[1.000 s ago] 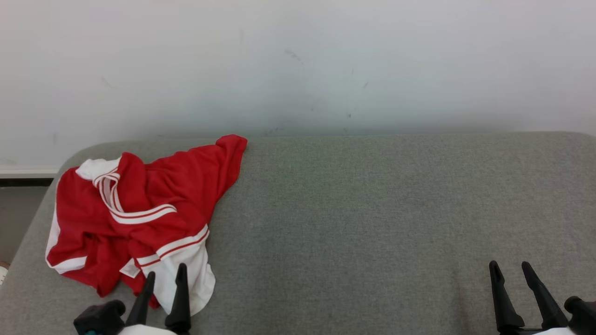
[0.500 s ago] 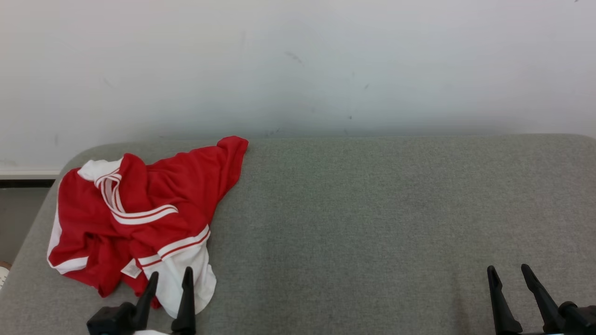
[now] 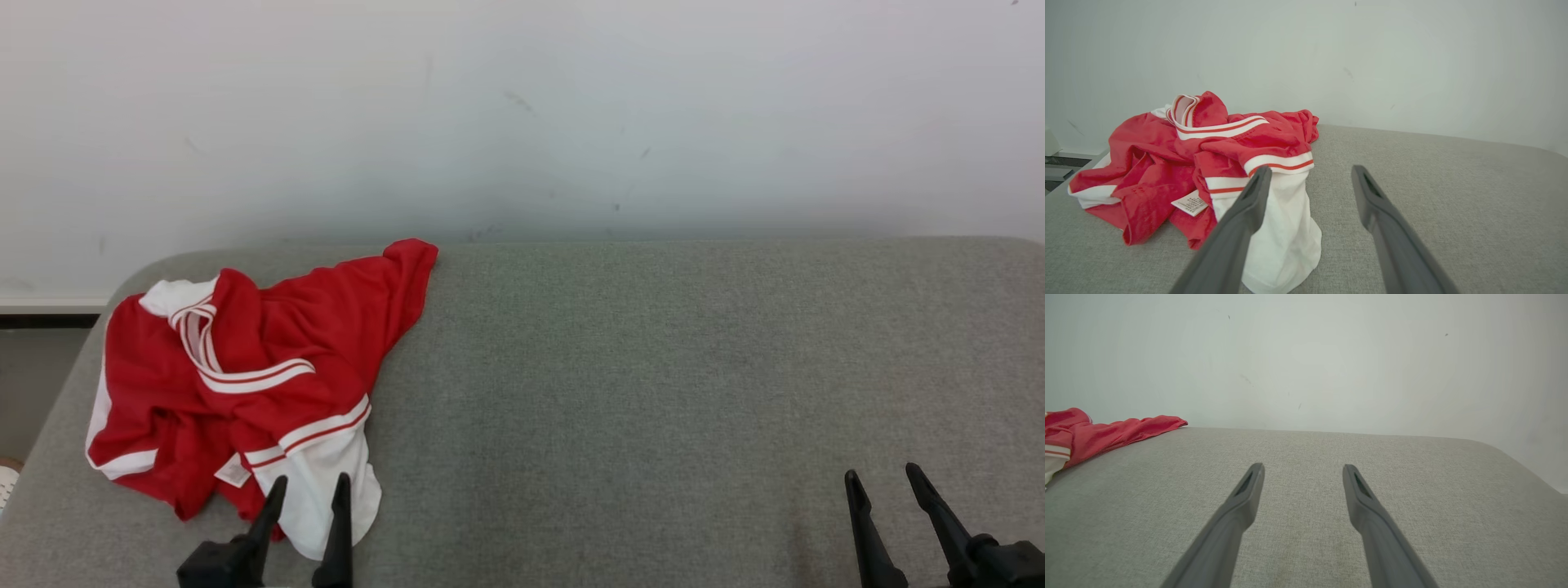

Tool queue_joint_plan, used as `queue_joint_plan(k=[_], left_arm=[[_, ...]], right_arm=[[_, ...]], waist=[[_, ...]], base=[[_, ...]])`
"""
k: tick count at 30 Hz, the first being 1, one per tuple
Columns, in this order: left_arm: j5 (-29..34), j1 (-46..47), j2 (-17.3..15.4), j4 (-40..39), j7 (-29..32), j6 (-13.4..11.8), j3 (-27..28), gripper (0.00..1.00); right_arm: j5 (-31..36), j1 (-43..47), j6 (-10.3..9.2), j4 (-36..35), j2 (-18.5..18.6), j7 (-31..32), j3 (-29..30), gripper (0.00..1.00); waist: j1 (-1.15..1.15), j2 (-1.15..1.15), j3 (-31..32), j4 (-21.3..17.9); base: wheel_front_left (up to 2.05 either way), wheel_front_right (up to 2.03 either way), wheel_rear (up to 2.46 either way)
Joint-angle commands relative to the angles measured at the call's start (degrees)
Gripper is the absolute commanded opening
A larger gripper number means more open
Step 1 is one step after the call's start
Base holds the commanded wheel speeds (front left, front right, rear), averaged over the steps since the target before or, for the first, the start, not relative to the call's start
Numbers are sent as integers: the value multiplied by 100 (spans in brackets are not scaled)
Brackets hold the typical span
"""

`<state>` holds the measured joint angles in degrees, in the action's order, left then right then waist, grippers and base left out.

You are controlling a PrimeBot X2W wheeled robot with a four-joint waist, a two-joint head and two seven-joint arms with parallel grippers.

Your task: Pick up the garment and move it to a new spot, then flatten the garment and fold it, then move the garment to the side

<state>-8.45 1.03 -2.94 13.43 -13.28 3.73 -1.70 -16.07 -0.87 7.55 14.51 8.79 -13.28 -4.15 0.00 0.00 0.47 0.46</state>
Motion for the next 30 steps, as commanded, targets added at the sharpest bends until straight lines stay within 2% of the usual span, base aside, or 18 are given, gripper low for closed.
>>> queue_joint_plan(k=[1,10,15,30], left_arm=[[126,-52,-46,-29,-76,-16,6,100],[481,-30,-43,-9,-149,10,-11,100],[683,2,-42,18,-201,24,-26,100],[645,-277,-29,-26,-190,0,-27,100]], right_arm=[[131,66,-10,-22,36,-60,-22,100],[473,88,-11,-44,87,-159,-71,100],[641,117,-12,-37,98,-200,-89,100],[559,171,-12,68,18,-196,-268,100]], waist=[[0,0,2,0],[0,0,-4,14],[0,0,7,157],[0,0,149,1278]], base=[[0,0,0],[0,0,0],[0,0,0],[0,0,0]])
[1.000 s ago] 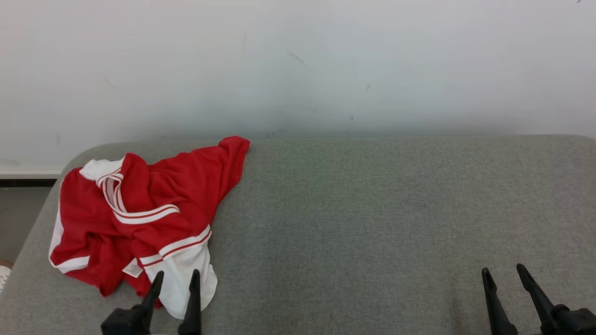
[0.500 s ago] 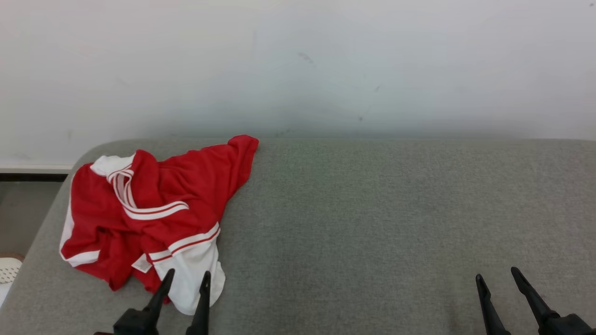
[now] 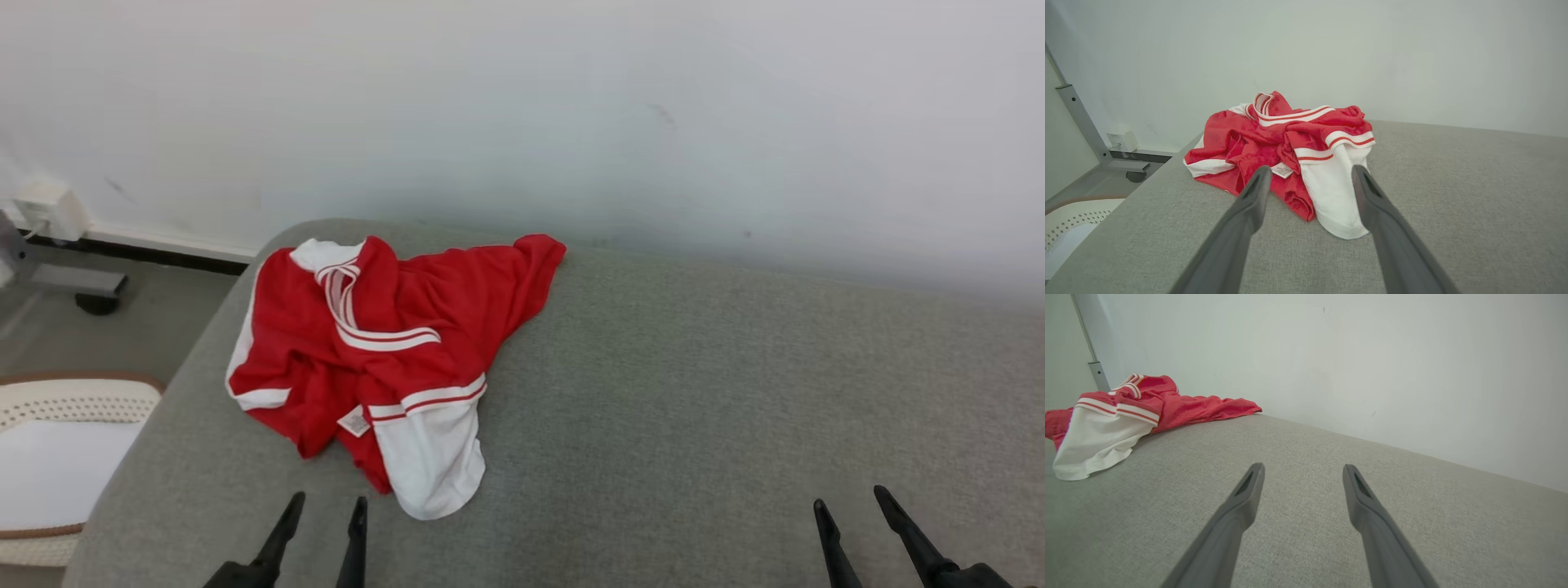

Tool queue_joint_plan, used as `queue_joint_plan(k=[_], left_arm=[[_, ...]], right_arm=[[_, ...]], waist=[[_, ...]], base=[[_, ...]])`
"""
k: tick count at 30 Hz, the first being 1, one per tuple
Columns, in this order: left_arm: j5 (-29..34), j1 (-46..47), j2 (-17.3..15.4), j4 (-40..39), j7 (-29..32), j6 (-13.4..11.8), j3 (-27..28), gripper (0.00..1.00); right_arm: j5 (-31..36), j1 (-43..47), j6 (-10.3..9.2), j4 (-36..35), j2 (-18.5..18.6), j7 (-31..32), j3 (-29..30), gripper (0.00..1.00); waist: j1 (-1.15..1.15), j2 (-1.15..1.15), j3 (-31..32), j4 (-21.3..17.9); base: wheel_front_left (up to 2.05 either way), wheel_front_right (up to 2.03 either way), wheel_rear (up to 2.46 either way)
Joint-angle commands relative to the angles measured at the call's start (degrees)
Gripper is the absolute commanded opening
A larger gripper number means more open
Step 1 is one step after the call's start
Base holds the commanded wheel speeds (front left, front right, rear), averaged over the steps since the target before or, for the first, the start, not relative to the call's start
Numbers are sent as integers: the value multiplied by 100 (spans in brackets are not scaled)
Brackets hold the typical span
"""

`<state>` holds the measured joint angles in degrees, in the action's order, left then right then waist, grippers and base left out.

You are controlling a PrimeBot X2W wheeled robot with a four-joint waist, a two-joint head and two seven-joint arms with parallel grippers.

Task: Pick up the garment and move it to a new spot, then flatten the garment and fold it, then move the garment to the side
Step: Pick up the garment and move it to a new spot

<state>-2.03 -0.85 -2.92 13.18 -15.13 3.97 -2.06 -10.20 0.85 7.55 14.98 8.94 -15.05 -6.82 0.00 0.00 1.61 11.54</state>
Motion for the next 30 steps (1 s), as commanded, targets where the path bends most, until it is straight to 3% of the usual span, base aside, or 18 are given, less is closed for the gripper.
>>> queue_joint_plan(k=[1,8,12,17,25,30], left_arm=[[-2,-100,-33,-1,-4,-25,24,100],[-25,-101,-71,9,-4,28,83,100],[-17,-104,-61,-30,-4,-15,87,100],[-290,272,-31,101,-4,117,17,100],[-1076,1508,-9,969,153,238,-464,100],[-1750,2182,-8,1542,769,-11,-704,100]], right_arm=[[-30,-19,-12,33,1,-19,-29,100],[-54,-61,-12,82,-27,-19,-108,100],[-55,-90,-12,72,-30,-19,-162,100],[-50,-139,-12,9,16,-19,-144,100],[-26,-392,-12,-81,143,-20,-155,100],[-26,-676,-12,-114,172,-20,-238,100]], waist=[[0,0,39,223],[0,0,51,418],[0,0,26,392],[0,0,-129,307],[0,0,-656,181],[0,0,-1056,7]], base=[[0,0,0],[0,0,0],[0,0,0],[0,0,0],[0,0,0],[0,0,0]])
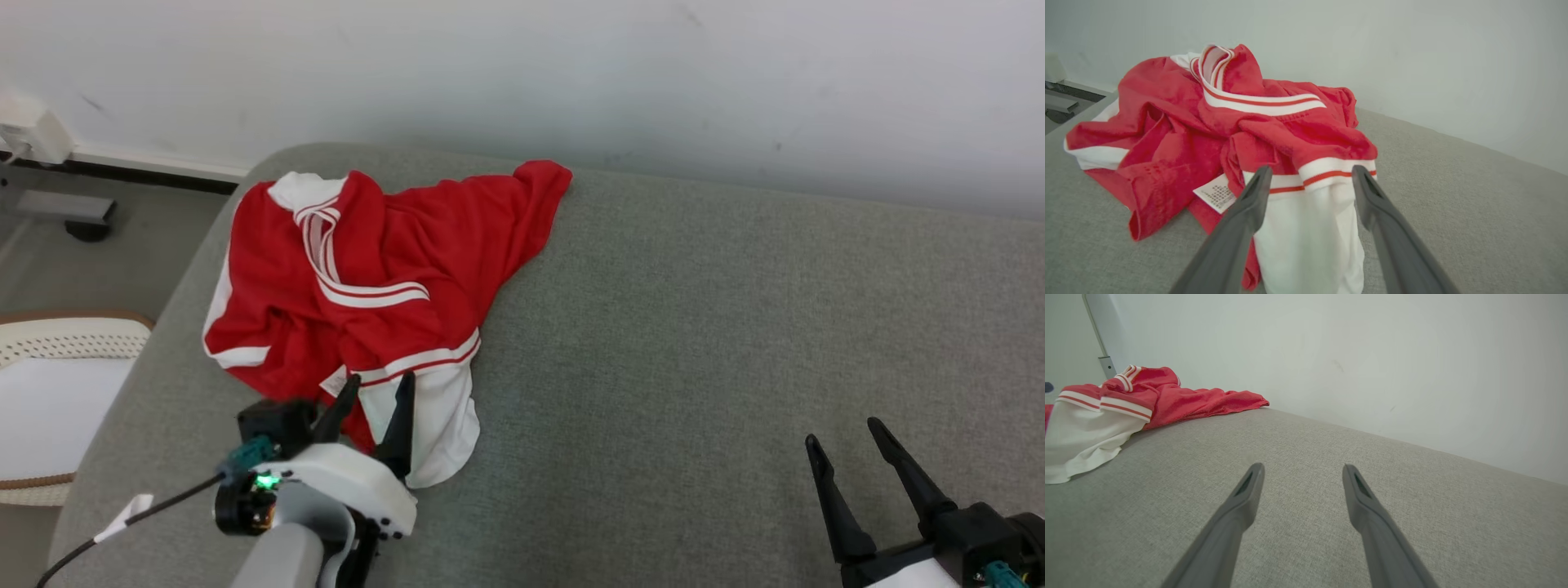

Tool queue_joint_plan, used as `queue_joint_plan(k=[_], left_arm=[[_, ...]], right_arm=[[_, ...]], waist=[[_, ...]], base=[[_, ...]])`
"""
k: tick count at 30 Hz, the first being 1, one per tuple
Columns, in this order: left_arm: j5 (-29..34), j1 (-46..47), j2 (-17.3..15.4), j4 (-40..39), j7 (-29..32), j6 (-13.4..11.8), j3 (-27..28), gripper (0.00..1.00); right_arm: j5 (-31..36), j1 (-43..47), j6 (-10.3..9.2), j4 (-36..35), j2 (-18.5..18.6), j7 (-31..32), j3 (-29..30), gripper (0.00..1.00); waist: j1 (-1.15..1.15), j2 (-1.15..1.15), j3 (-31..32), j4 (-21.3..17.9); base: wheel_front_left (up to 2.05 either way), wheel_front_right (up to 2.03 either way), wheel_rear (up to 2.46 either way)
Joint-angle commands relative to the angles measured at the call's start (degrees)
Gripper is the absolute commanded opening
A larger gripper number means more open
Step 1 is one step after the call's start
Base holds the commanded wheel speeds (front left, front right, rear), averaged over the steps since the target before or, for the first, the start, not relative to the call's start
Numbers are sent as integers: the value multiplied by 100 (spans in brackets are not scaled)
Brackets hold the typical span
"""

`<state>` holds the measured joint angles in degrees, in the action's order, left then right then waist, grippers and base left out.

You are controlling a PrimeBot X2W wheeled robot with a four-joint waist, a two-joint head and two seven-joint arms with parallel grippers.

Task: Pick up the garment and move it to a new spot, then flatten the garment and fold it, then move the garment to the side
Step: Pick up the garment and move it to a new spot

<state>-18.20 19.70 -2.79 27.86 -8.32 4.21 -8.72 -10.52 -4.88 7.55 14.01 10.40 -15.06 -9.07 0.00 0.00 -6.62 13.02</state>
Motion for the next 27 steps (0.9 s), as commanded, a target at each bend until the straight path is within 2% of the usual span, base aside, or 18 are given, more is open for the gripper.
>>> queue_joint_plan(k=[1,6,13,14,15,16,21,27], left_arm=[[-298,232,-20,156,185,-93,-82,100],[-602,698,-23,445,307,-373,-244,100],[-765,1252,-22,822,241,-616,-291,100],[-778,1326,-22,903,211,-633,-281,85],[-793,1397,-22,1002,188,-659,-271,39],[-816,1463,-22,1100,151,-656,-254,0],[-916,1697,-29,1500,45,-549,-214,0],[-1010,1863,-143,1532,-209,-410,-129,0]], right_arm=[[-4,-165,-12,-26,32,-18,-20,100],[-32,-375,-12,-38,62,-18,-39,100],[-33,-580,-12,-16,95,-18,-123,100],[-33,-609,-12,-8,95,-18,-137,100],[-34,-634,-12,7,93,-18,-152,100],[-39,-660,-12,25,83,-18,-176,100],[-93,-714,-12,84,25,-18,-233,100],[-114,-541,-12,146,-36,-18,-196,100]], waist=[[0,0,-305,-172],[0,0,-663,-272],[0,0,-970,-349],[0,0,-992,-363],[0,0,-1003,-377],[0,0,-1007,-394],[0,0,-908,-481],[0,0,-545,-534]], base=[[0,0,0],[0,0,0],[0,0,0],[0,0,0],[0,0,0],[0,0,0],[0,0,0],[0,0,0]])
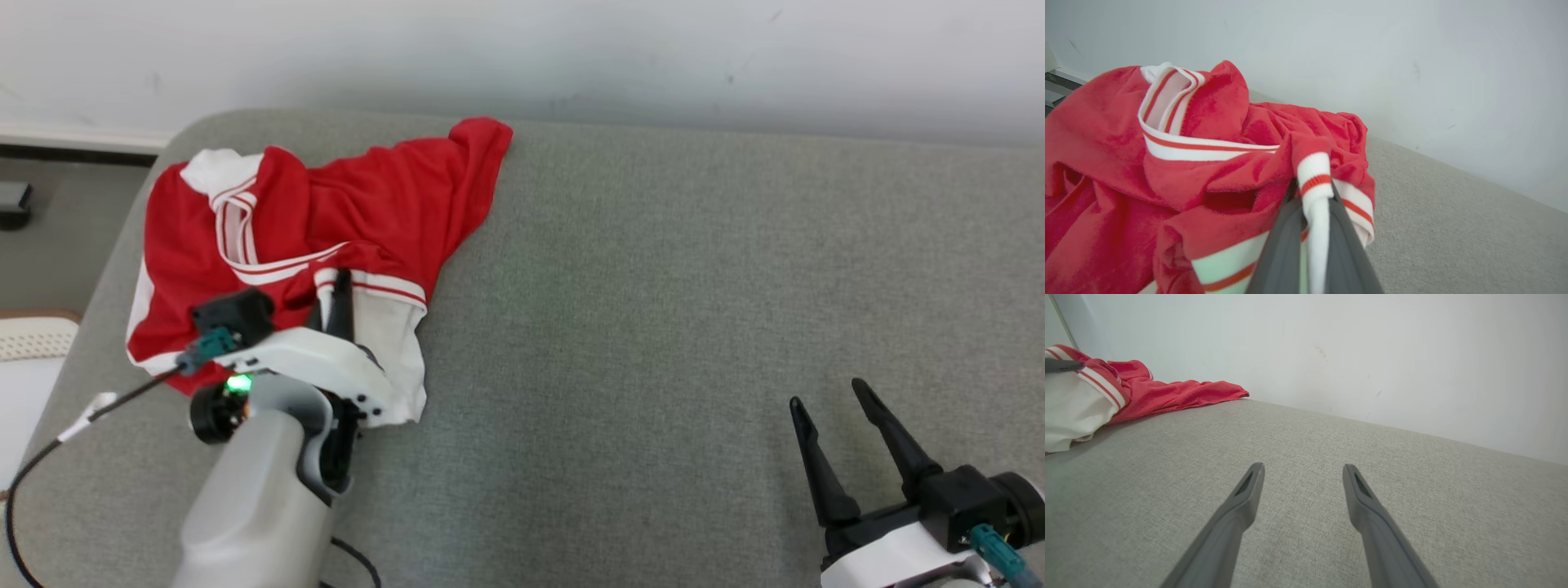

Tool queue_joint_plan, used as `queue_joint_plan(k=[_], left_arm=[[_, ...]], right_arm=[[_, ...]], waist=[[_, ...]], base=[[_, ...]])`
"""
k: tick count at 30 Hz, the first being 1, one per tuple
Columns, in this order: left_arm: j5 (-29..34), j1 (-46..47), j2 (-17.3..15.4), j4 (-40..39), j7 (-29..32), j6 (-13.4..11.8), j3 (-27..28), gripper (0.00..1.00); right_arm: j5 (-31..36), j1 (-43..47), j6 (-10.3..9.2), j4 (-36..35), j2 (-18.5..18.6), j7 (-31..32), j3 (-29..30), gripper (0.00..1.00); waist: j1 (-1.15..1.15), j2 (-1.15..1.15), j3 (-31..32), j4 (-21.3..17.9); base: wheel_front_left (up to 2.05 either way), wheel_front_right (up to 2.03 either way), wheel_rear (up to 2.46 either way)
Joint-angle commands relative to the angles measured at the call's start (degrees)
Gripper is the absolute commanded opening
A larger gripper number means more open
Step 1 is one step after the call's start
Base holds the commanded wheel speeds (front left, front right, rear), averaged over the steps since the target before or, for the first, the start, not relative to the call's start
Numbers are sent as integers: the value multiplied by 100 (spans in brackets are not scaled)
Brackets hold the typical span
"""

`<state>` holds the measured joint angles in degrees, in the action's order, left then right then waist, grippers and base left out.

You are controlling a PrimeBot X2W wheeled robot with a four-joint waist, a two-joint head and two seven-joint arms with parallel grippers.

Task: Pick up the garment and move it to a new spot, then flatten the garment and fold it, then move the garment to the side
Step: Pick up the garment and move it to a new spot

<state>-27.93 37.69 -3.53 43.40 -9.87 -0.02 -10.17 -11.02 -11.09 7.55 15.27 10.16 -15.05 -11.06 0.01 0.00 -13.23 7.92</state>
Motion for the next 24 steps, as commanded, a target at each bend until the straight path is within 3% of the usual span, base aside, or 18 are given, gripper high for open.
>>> queue_joint_plan(k=[1,10,18,24], left_arm=[[-52,100,-106,-67,-71,38,43,0],[-43,581,-508,-1009,190,70,113,0],[-137,1016,-710,-2409,1003,40,18,0],[-252,1121,-689,-3482,1583,10,-134,0]], right_arm=[[-64,111,-12,29,-25,-19,7,100],[-76,360,-12,102,-180,-19,-52,100],[-95,564,-12,141,-266,-19,-79,100],[-94,644,-12,124,-322,-19,-80,100]], waist=[[-1,0,199,-34],[-1,0,895,-210],[-1,0,1267,-565],[-1,0,1351,-973]], base=[[0,0,0],[0,0,0],[0,0,0],[0,0,0]])
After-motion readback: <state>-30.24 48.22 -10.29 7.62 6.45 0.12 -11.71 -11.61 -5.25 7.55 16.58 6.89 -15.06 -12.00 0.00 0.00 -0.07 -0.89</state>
